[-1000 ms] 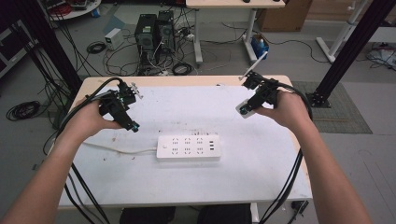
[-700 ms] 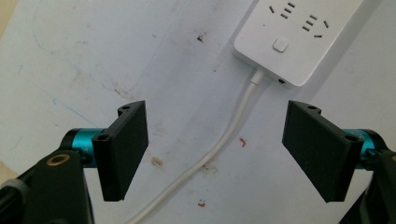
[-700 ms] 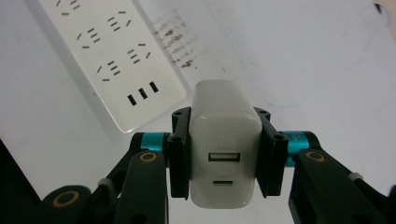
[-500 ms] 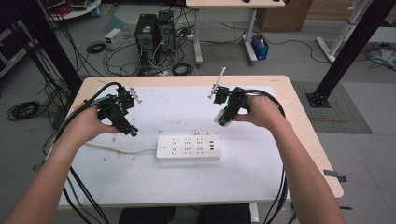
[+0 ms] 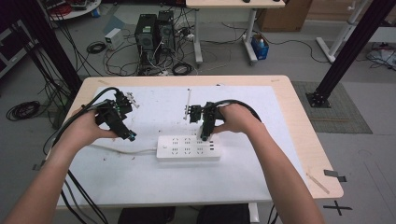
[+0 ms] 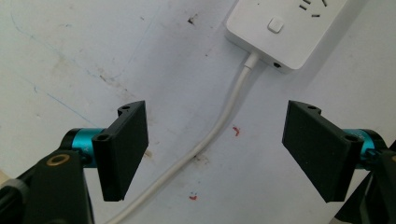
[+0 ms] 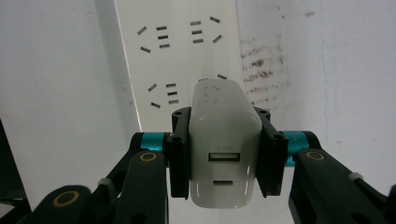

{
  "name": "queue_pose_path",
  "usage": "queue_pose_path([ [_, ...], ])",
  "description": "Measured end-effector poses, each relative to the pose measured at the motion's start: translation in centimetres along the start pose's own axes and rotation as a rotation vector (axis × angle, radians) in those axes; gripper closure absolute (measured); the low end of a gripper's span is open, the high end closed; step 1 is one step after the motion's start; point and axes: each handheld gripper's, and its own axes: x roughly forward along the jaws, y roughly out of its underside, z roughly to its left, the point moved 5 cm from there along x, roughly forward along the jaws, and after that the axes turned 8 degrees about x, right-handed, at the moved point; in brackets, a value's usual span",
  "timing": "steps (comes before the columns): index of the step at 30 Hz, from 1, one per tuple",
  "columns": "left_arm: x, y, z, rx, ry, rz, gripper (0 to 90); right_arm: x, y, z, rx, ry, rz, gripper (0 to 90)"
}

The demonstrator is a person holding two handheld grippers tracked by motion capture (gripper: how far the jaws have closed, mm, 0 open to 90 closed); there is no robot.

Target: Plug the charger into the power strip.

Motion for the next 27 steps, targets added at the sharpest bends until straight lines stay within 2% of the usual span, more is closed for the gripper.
queue_pose_path([
  [4, -0.1, 0.3, 0.0, -0.002, 0.006, -0.001, 22.8, 0.5, -0.6, 0.4, -0.019, -0.003, 0.013, 62.4],
  [5, 0.0, 0.4, -0.1, -0.008, 0.007, -0.015, 22.8, 0.7, -0.7, 0.5, -0.033, -0.006, 0.019, 62.4],
  [7, -0.1, 0.5, -0.1, 0.009, 0.014, -0.005, 22.8, 1.1, -1.1, 0.6, -0.051, 0.006, 0.038, 62.4],
  [12, -0.1, 0.6, -0.3, 0.003, 0.014, -0.019, 22.8, 1.6, -1.3, 0.6, -0.085, 0.013, 0.062, 62.4],
  [15, -0.3, 0.7, -0.3, 0.019, 0.015, -0.014, 19.0, 1.9, -1.6, 0.7, -0.103, 0.016, 0.084, 62.5],
  [16, -0.3, 0.6, -0.4, 0.004, 0.014, -0.024, 19.0, 2.0, -1.7, 0.8, -0.105, 0.014, 0.098, 62.6],
  [18, -0.3, 0.7, -0.4, 0.008, 0.015, -0.023, 18.9, 2.0, -1.9, 0.8, -0.123, 0.019, 0.109, 62.8],
  [22, -0.4, 0.8, -0.4, 0.02, 0.017, -0.014, 18.9, 2.2, -2.3, 0.8, -0.125, 0.01, 0.135, 62.9],
  [24, -0.3, 0.9, -0.4, 0.023, 0.018, -0.017, 18.9, 2.3, -2.4, 0.8, -0.142, 0.016, 0.14, 63.0],
  [25, -0.2, 0.8, -0.5, 0.009, 0.019, -0.025, 18.9, 2.4, -2.4, 0.8, -0.15, 0.025, 0.148, 63.1],
  [27, -0.2, 1.0, -0.5, 0.018, 0.022, -0.018, 18.9, 3.1, -2.5, 0.9, -0.147, 0.03, 0.166, 63.2],
])
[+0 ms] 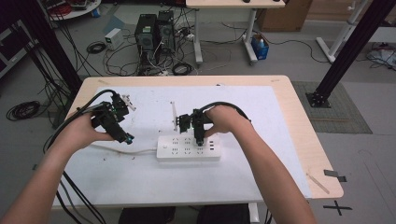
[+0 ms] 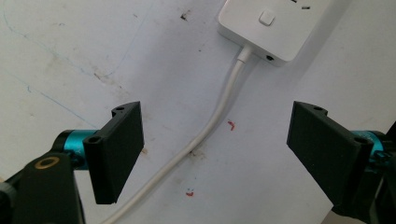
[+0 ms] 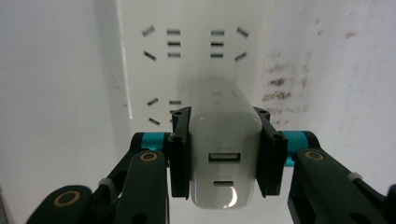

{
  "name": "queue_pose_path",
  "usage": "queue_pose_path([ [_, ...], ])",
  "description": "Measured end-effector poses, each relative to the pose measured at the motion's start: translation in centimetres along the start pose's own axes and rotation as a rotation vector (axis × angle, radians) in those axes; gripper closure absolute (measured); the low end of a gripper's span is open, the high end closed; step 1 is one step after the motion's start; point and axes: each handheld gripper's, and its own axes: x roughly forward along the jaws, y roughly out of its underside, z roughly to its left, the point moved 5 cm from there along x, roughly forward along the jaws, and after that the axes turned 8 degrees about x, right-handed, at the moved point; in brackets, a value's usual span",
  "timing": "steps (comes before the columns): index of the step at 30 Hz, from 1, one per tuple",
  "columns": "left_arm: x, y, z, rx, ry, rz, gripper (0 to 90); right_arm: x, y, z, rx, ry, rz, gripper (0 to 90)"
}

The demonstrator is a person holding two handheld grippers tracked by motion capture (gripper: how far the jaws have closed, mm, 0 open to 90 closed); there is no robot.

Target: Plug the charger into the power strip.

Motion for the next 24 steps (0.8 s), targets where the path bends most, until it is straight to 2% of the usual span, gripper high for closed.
queue_pose_path([
  [2, 0.19, 0.07, -0.05, -0.008, 0.004, -0.006, 19.0, -0.01, 0.19, -0.2, 0.012, -0.016, -0.018, 63.3],
  [3, 0.28, 0.1, -0.08, -0.013, 0.01, -0.005, 18.9, -0.01, 0.29, -0.28, 0.006, -0.015, -0.023, 63.3],
  [4, 0.28, 0.15, 0.1, 0.005, 0.011, 0.007, 18.9, -0.02, 0.31, -0.14, 0.016, -0.009, -0.03, 63.3],
  [5, 0.41, 0.1, 0.04, -0.011, 0.013, -0.003, 18.9, -0.01, 0.38, 0.01, 0.007, -0.002, -0.032, 63.3],
  [7, 0.43, 0.09, 0.19, -0.009, 0.013, 0.003, 18.9, 0.02, 0.53, -0.1, 0.019, -0.01, -0.058, 63.3],
  [10, 0.53, 0.04, 0.14, -0.015, 0.017, -0.002, 18.8, 0.01, 0.53, 0.0, 0.026, -0.008, -0.056, 63.3],
  [11, 0.6, -0.03, 0.18, -0.013, 0.017, 0.001, 18.9, 0.09, 0.23, -0.02, 0.007, -0.003, -0.045, 63.3],
  [12, 0.63, -0.07, 0.2, -0.015, 0.021, 0.002, 18.9, 0.08, 0.25, -0.05, 0.015, -0.008, -0.043, 63.3],
  [14, 0.71, -0.17, 0.29, -0.011, 0.016, 0.005, 18.9, 0.15, 0.25, -0.1, 0.002, -0.004, -0.05, 63.3],
  [17, 0.69, -0.3, 0.34, -0.005, 0.018, 0.01, 18.9, 0.16, 0.19, 0.05, 0.01, -0.003, -0.041, 63.3],
  [19, 0.68, -0.43, 0.27, 0.002, 0.021, 0.009, 18.9, 0.24, -0.04, 0.15, -0.009, 0.014, -0.032, 63.3],
  [20, 0.77, -0.52, 0.11, -0.012, 0.018, -0.003, 18.8, 0.27, -0.12, 0.13, -0.011, 0.014, -0.027, 63.3],
  [22, 0.72, -0.48, 0.06, 0.005, 0.022, 0.006, 18.8, 0.3, -0.1, 0.2, -0.002, 0.012, -0.029, 63.3],
  [23, 0.74, -0.46, 0.01, 0.0, 0.02, 0.003, 18.8, 0.26, 0.04, 0.2, 0.016, 0.007, -0.038, 63.3],
  [24, 0.78, -0.47, -0.1, -0.008, 0.021, -0.004, 18.9, 0.33, 0.22, 0.13, 0.012, 0.004, -0.047, 63.3],
])
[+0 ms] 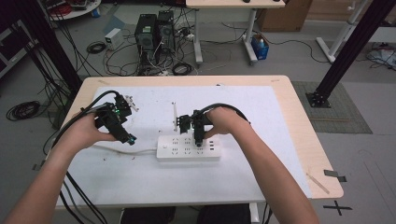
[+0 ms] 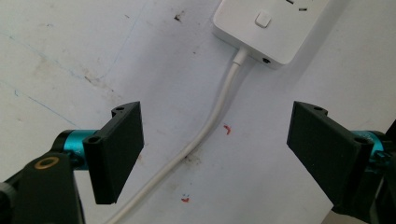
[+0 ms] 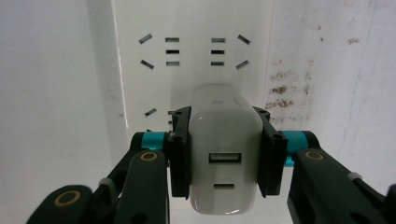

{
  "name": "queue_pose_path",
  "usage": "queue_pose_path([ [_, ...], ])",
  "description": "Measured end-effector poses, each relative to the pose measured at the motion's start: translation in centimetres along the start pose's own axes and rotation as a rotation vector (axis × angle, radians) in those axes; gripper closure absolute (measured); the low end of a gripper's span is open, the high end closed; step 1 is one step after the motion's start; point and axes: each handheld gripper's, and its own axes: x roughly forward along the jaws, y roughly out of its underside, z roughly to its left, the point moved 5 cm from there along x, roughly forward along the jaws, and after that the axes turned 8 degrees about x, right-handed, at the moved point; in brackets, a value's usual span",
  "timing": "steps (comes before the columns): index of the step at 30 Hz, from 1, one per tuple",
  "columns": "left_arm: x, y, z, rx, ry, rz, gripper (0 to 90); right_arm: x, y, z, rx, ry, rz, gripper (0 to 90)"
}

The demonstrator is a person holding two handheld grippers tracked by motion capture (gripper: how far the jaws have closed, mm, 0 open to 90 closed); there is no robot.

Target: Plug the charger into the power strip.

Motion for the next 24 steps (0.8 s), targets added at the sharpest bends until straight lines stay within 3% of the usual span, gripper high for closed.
queue_pose_path([
  [4, 0.0, 0.0, 0.0, 0.0, -0.001, -0.006, 18.9, 0.1, 0.3, -0.1, 0.014, -0.006, -0.031, 63.3],
  [8, -0.2, 0.2, 0.0, 0.009, -0.002, -0.001, 18.9, 0.2, 0.1, -0.3, -0.006, -0.006, -0.039, 62.9],
  [10, -0.4, 0.3, 0.1, 0.014, -0.002, 0.004, 18.8, 0.2, 0.2, -0.3, 0.009, -0.027, -0.046, 62.1],
  [11, -0.5, 0.4, 0.2, 0.016, -0.002, 0.01, 18.9, 0.2, 0.2, -0.4, 0.015, -0.035, -0.048, 59.3],
  [13, -0.7, 0.4, 0.2, 0.014, -0.004, 0.008, 18.9, 0.2, 0.5, -0.7, 0.056, -0.034, -0.05, 36.1],
  [14, -0.7, 0.4, 0.2, 0.014, -0.004, 0.008, 18.9, 0.2, 0.5, -0.7, 0.056, -0.034, -0.05, 36.1],
  [15, -0.8, 0.5, 0.3, 0.009, -0.004, 0.0, 18.9, -0.2, 0.8, -0.7, 0.099, -0.033, -0.053, 32.7],
  [16, -0.9, 0.5, 0.4, 0.019, -0.002, 0.012, 18.9, -1.6, 1.6, -0.6, 0.135, -0.04, -0.125, 27.3],
  [17, -0.8, 0.4, 0.4, 0.009, -0.003, 0.005, 18.8, -2.3, 2.1, -0.6, 0.162, -0.058, -0.154, 27.2],
  [20, -0.9, 0.3, 0.7, 0.015, -0.007, 0.009, 18.9, -4.3, 4.1, -0.5, 0.251, -0.057, -0.191, 22.5],
  [21, -0.9, 0.3, 0.7, 0.015, -0.007, 0.009, 18.8, -4.3, 4.1, -0.5, 0.251, -0.057, -0.191, 22.5],
  [22, -0.9, 0.1, 0.9, 0.012, -0.005, 0.01, 18.8, -4.8, 4.9, -0.6, 0.306, -0.065, -0.202, 22.6],
  [23, -0.9, 0.1, 0.9, 0.012, -0.005, 0.01, 18.8, -4.8, 4.9, -0.6, 0.306, -0.065, -0.202, 22.6],
  [24, -0.7, -0.1, 1.3, -0.002, -0.015, 0.012, 18.8, -6.3, 8.5, -1.6, 0.541, -0.026, -0.224, 22.5],
])
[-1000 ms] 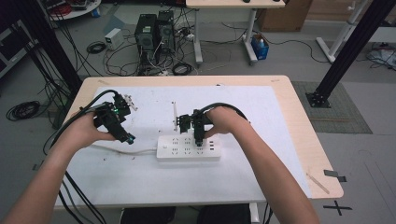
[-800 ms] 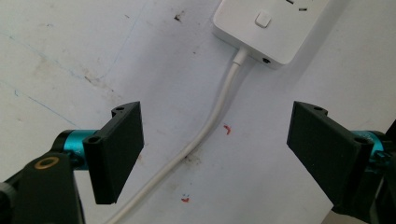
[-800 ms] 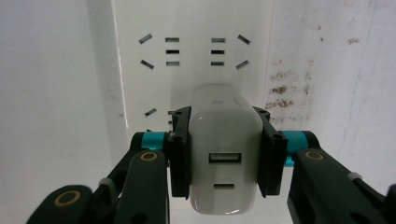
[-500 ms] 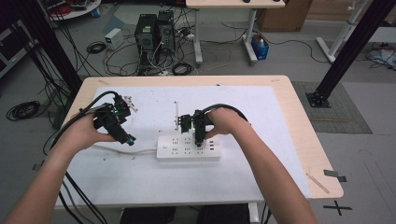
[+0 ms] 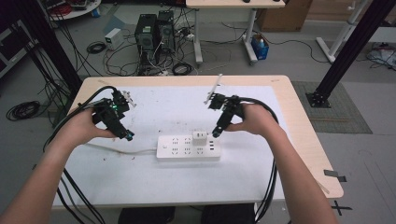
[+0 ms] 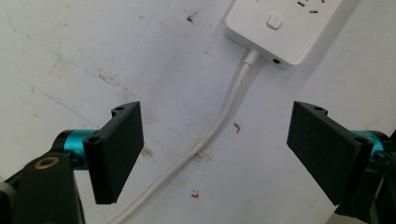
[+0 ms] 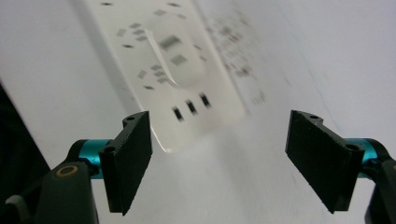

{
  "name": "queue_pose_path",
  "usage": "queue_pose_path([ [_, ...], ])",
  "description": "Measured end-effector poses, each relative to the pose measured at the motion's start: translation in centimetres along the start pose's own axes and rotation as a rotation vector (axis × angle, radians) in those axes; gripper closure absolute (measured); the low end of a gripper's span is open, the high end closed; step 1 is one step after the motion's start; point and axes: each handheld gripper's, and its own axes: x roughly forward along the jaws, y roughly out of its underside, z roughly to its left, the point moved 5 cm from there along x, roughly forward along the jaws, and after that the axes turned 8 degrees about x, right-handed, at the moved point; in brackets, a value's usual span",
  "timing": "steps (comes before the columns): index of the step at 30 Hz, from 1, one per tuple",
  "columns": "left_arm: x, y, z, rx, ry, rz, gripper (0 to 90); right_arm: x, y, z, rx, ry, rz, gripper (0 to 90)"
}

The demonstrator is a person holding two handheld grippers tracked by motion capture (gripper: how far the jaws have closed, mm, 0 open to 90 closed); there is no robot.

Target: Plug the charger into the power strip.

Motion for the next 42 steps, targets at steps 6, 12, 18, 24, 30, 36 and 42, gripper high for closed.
queue_pose_path([
  [6, 0.4, -0.3, 0.3, -0.021, 0.004, 0.009, 18.9, -1.7, 4.0, -3.5, 0.271, 0.085, -0.052, 22.5],
  [12, 0.8, -1.0, 0.5, -0.034, 0.004, 0.01, 18.9, -2.0, 6.4, -5.4, 0.391, 0.144, -0.049, 21.8],
  [18, 1.1, -1.5, 0.7, -0.032, 0.008, 0.01, 18.8, -2.0, 7.1, -6.0, 0.411, 0.134, -0.045, 21.8],
  [24, 1.1, -1.7, 0.6, -0.032, 0.005, 0.009, 18.9, -2.0, 7.0, -6.1, 0.405, 0.132, -0.049, 21.8],
  [30, 1.3, -1.7, 0.5, -0.029, 0.005, 0.014, 18.8, -1.8, 7.0, -6.2, 0.39, 0.134, -0.046, 21.8],
  [36, 1.5, -2.0, 0.3, -0.023, 0.006, 0.015, 18.8, -1.7, 7.0, -6.2, 0.397, 0.136, -0.042, 21.8],
  [42, 1.8, -2.0, 0.3, -0.018, 0.01, 0.017, 18.8, -1.4, 7.2, -6.1, 0.392, 0.132, -0.038, 21.8],
])
